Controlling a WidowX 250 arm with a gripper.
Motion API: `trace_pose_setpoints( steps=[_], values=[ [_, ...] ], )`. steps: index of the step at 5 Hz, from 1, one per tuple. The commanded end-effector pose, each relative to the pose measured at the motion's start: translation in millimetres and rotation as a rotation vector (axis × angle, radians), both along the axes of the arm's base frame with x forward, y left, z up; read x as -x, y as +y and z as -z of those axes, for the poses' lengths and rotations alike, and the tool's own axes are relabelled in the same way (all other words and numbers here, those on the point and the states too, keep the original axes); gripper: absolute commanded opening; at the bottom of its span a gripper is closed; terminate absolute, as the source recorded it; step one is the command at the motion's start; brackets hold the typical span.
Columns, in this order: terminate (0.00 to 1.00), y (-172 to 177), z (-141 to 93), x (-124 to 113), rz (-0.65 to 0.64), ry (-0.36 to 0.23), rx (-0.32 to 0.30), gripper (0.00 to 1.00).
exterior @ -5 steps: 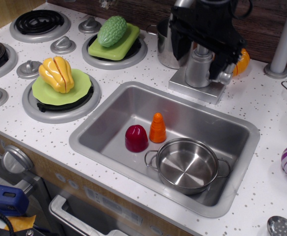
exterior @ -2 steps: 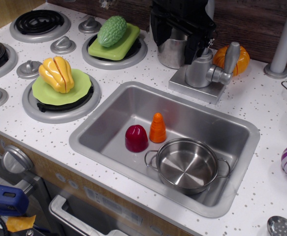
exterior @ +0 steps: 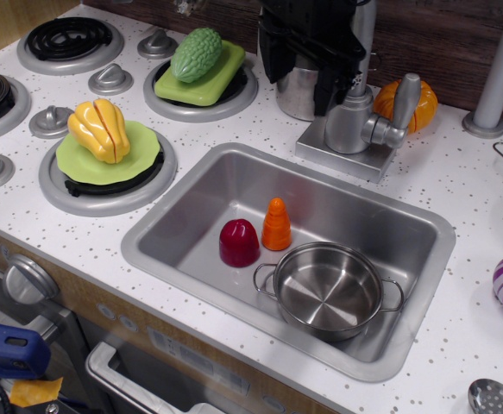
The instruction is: Turn faucet front to left
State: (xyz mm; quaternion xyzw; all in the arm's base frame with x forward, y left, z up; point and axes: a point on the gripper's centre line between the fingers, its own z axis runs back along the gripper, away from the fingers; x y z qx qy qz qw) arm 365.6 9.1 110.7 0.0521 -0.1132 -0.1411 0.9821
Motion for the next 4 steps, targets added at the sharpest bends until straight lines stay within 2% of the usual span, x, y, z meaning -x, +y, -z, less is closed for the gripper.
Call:
trace_pose_setpoints(
  steps=[1,3,4],
  values=[
    [0.00,12.6,-17.3,-11.7,0.033,-0.060,-0.028,1.00],
    [0.00,19.3,-10.5,-18.2,0.065,-0.105,-0.058,1.00],
    [1.00,24.0,-7.5,-22.6,0.085,-0.127,-0.074,1.00]
  ],
)
